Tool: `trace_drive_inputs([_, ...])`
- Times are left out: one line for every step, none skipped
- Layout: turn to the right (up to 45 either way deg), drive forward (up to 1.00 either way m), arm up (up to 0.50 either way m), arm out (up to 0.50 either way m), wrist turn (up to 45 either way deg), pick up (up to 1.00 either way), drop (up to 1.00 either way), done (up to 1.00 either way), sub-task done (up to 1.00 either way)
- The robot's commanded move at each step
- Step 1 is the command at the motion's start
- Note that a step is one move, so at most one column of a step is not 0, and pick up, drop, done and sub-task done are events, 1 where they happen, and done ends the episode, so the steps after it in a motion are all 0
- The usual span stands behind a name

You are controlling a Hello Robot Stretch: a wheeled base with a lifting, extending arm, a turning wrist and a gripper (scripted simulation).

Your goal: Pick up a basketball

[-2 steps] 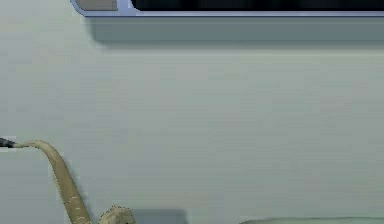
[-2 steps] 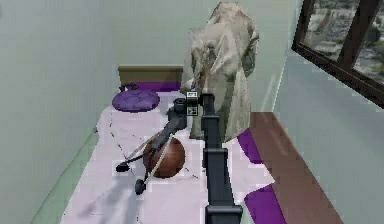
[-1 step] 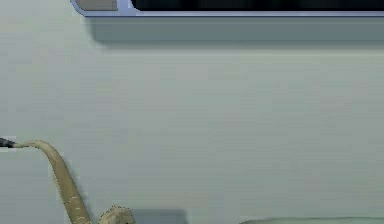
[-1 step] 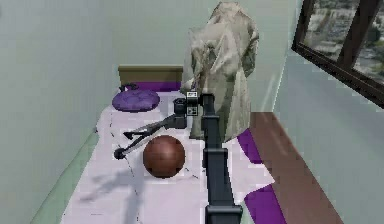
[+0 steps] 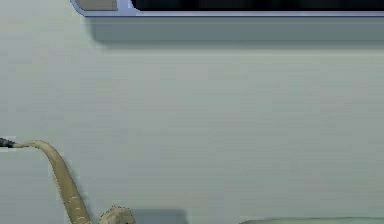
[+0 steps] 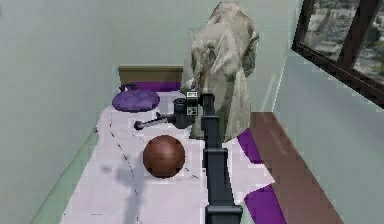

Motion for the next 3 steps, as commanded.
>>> trace_drive_inputs([0.0,0.00,0.00,0.00,12.0,0.00,0.00,0.00,0.00])
trace_drive_inputs([0.0,0.00,-0.30,0.00,0.0,0.00,0.00,0.00,0.00])
trace_drive_inputs([0.0,0.00,0.00,0.00,0.0,1.00,0.00,0.00,0.00])
